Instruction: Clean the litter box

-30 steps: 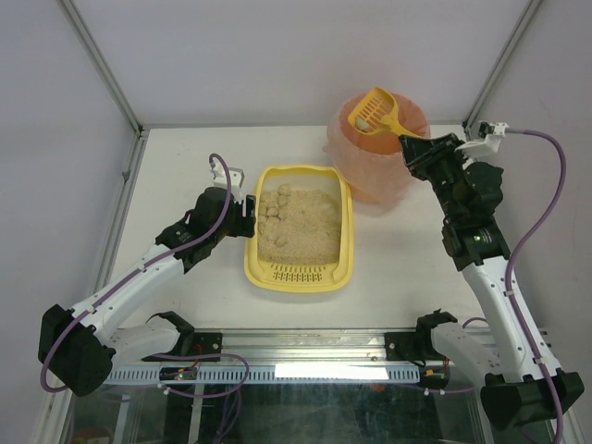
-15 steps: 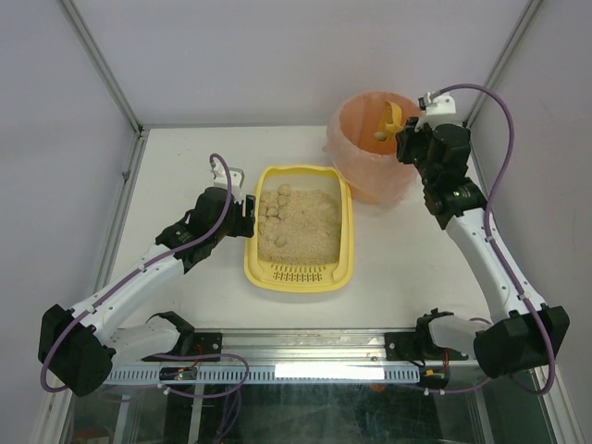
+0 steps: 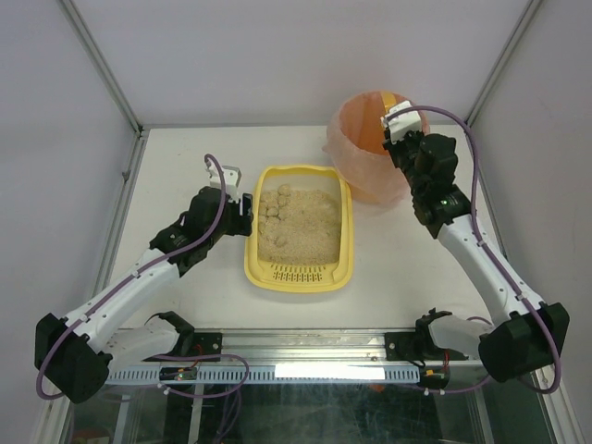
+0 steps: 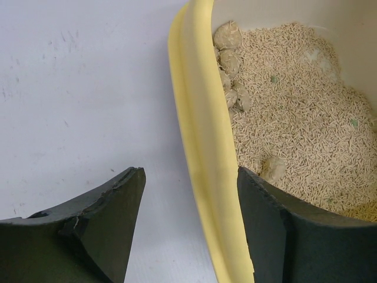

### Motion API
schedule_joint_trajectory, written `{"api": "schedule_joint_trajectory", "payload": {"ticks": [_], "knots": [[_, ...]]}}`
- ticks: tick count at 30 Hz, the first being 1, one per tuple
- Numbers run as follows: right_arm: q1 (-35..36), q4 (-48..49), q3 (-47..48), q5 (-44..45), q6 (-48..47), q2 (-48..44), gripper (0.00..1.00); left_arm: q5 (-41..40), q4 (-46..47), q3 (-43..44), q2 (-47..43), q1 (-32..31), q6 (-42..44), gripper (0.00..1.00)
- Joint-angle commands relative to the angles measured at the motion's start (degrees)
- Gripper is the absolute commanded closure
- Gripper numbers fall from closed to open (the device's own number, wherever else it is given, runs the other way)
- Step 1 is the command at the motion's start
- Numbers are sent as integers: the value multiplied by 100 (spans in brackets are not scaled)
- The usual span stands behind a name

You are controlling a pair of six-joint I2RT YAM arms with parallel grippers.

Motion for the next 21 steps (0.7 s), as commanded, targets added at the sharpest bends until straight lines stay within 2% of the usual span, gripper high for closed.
{"api": "schedule_joint_trajectory", "payload": {"ticks": [1, 5, 9, 14, 18, 21], "knots": [[78, 796, -27, 110, -690, -392, 100, -110, 345, 40, -173, 7, 165, 34], [181, 862, -87, -27, -374, -741, 100, -128, 407, -21, -236, 18, 193, 34], [278, 668, -95, -684, 774, -1314, 100, -88, 697, -185, -495, 8, 280, 30], [308, -474, 266, -1608, 2978, -1554, 100, -111, 1358, -595, -1216, 10, 593, 24], [312, -1312, 379, -2596, 3920, -1358, 100, -46, 2328, -1234, -2194, 8, 1057, 18], [362, -1827, 441, -3262, 4345, -1082, 100, 333, 2842, -1464, -2669, 5, 1427, 13]]}}
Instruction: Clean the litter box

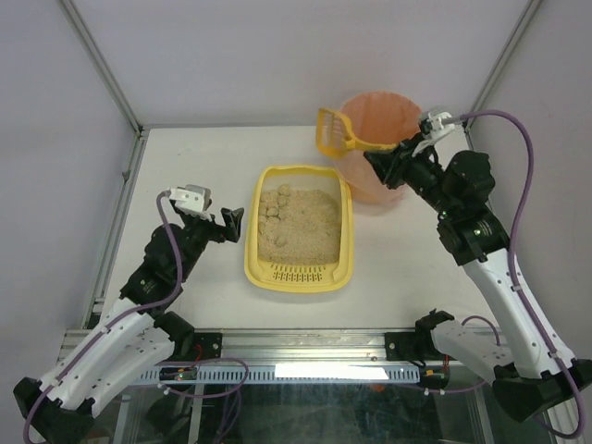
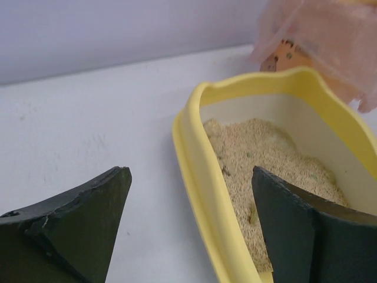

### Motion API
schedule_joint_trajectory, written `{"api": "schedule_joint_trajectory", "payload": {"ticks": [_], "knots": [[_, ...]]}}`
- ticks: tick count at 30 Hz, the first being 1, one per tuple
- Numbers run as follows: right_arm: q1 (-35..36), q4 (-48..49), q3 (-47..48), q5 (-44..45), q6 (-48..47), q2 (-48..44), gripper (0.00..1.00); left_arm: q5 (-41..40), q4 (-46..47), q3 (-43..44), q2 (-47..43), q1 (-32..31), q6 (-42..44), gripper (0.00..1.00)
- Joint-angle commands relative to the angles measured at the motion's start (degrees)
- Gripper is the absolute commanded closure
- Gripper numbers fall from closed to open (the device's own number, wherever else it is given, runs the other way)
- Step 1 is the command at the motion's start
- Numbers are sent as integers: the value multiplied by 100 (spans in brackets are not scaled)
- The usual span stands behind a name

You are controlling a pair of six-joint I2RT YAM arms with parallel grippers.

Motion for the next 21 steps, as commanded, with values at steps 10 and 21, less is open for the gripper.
{"api": "schedule_joint_trajectory", "payload": {"ticks": [10, 21], "knots": [[865, -1833, 286, -1140, 1401, 1198, 100, 1552, 1819, 493, 401, -801, 2582, 5], [1679, -2151, 770, -803, 1146, 1647, 100, 2087, 2079, 1135, 2037, -2009, 3244, 8]]}}
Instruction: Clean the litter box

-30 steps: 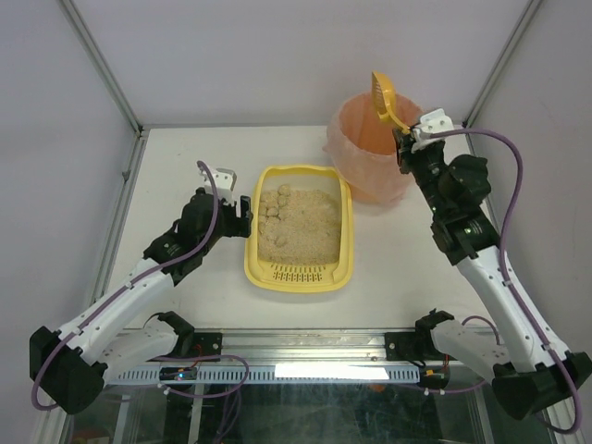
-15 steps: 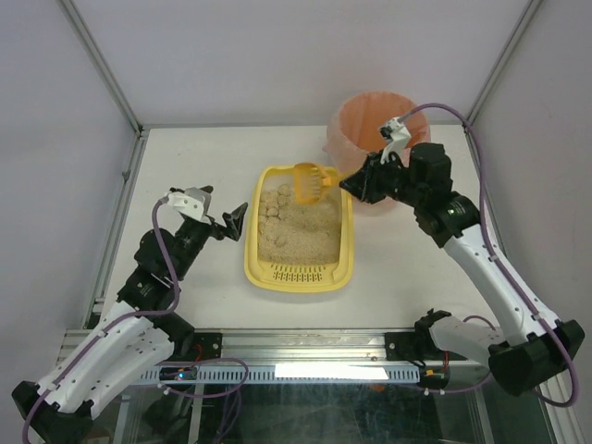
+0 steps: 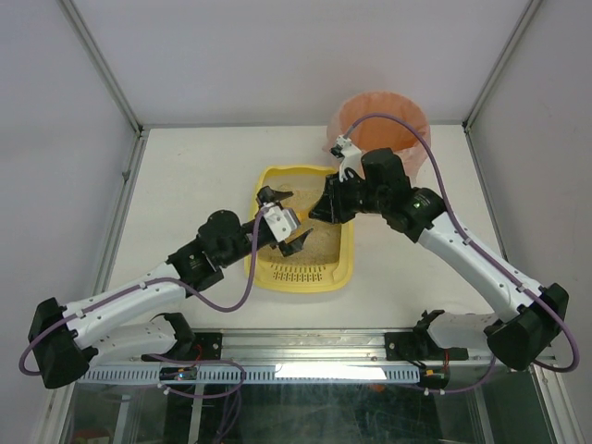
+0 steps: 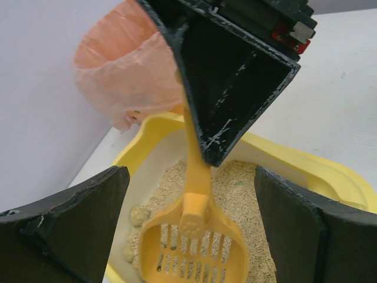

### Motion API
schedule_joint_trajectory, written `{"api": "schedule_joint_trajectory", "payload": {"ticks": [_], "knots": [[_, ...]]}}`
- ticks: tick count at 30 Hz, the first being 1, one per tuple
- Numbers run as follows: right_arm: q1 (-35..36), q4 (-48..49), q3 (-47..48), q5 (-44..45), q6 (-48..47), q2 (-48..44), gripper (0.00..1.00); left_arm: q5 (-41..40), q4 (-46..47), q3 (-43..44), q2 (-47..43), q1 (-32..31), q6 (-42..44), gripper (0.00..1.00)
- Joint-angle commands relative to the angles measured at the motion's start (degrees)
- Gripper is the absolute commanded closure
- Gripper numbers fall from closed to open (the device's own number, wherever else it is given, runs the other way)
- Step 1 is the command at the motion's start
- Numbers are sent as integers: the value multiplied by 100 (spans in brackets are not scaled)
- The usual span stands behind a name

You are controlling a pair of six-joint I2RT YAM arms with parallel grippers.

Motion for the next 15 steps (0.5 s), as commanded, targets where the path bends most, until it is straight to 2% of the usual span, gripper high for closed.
{"api": "schedule_joint_trajectory", "payload": {"ticks": [1, 5, 10, 11, 15], "knots": [[141, 51, 327, 150, -74, -133, 100, 429, 401, 333, 243, -126, 242, 10], [157, 98, 317, 60, -57, -291, 100, 328, 456, 175, 382, -139, 70, 22], [175, 179, 338, -88, -21, -381, 100, 164, 621, 149, 560, -145, -153, 52], [175, 210, 354, -105, -9, -395, 100, 142, 635, 161, 597, -144, -179, 55], [175, 382, 346, -438, 31, -404, 100, 109, 639, 200, 721, -139, -192, 57]]}}
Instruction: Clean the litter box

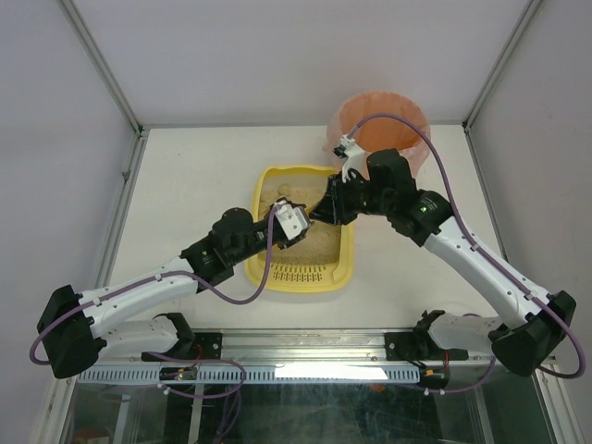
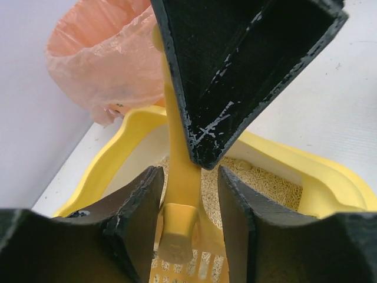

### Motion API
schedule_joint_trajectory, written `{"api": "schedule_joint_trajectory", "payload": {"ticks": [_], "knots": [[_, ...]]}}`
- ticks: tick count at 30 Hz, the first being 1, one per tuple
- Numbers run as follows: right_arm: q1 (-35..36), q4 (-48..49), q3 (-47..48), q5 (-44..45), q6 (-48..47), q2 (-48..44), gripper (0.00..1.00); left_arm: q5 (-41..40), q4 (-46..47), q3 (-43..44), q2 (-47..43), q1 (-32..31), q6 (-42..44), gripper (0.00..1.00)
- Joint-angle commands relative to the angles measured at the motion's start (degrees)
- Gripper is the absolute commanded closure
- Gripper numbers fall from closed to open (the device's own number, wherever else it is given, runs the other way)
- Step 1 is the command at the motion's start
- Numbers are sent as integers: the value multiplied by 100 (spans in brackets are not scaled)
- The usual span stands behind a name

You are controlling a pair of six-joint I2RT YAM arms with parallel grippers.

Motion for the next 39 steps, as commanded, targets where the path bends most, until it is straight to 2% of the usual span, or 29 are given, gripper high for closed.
{"api": "schedule_joint_trajectory", "payload": {"ticks": [1, 3, 4, 6, 7, 10, 13, 18, 24, 31, 39], "knots": [[47, 454, 301, -511, 34, -206, 100, -53, 392, 144, 85, -54, -84, 59], [45, 543, 273, -569, 45, -227, 100, -124, 389, 151, 133, -50, -74, 73], [49, 625, 224, -539, 56, -255, 96, -166, 388, 161, 154, -50, -92, 80], [54, 840, 58, -300, 123, -359, 81, -299, 392, 191, 186, -51, -171, 97], [52, 963, -54, -114, 160, -421, 73, -368, 389, 208, 200, -51, -242, 100], [58, 1433, -414, 416, 300, -635, 45, -573, 478, 219, 181, -46, -449, 100], [53, 2073, -821, 778, 552, -789, 36, -646, 576, 221, 154, -45, -677, 100], [173, 3126, -1429, 1243, 1067, -903, 35, -659, 564, 307, 191, -45, -942, 100], [670, 4141, -1934, 2039, 1151, -850, 46, -626, 529, 320, 200, -45, -1016, 100], [764, 4201, -1926, 2119, 927, -837, 51, -231, 471, 244, 123, -45, -945, 100], [760, 3131, -1336, 1807, 824, -806, 57, -110, 469, 181, 17, -45, -888, 100]]}}
